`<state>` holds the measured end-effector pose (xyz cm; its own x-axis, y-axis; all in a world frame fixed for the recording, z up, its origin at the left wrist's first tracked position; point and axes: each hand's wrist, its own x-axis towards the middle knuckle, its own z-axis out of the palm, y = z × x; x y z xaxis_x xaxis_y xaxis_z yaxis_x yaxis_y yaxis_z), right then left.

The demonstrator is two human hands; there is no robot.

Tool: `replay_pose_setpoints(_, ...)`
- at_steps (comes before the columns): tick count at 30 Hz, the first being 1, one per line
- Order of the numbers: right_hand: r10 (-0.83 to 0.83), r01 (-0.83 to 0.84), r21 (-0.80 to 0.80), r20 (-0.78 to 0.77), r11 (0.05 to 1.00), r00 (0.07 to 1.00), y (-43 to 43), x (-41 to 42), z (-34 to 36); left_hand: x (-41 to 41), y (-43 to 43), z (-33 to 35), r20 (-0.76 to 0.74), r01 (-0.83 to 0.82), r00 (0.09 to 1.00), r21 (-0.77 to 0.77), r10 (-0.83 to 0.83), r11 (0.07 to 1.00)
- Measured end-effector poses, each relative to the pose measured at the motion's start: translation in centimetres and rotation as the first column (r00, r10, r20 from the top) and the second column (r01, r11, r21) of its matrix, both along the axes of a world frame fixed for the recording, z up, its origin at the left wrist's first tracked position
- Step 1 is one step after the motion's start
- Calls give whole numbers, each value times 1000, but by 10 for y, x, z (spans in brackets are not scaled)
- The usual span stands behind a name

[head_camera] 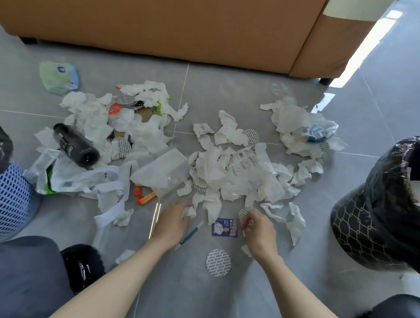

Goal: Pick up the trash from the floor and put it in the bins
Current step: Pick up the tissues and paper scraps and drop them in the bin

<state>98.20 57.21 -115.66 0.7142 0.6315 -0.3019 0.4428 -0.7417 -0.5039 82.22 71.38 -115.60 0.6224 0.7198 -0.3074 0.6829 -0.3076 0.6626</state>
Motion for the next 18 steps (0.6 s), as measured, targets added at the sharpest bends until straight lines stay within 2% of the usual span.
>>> replay_pose_setpoints(3, -71, 86, 115, -131, 990, 989, -1, 12, 14, 19, 1, 8, 120, 22, 993, -11, -21, 1000)
replay_pose_setpoints(5, -75, 105, 151, -187, 983, 979, -1, 20, 24, 34, 2, 9, 130, 75, 989, -35, -69, 997)
replay_pose_setpoints(10, -64, 145, 230, -326, 962, 943, -5, 34, 43, 61, 5, -4, -80, 204, 975, -53, -207, 978)
replay_pose_setpoints(13, -61, 154, 247, -348, 957, 935, -8, 41, 42, 64, 8, -12, -191, 238, 952, -34, -240, 971)
replay_pose_setpoints(18, -49, 164, 272, -384, 948, 922, -11, 48, 42, 64, 9, -15, -201, 198, 961, 4, -193, 980)
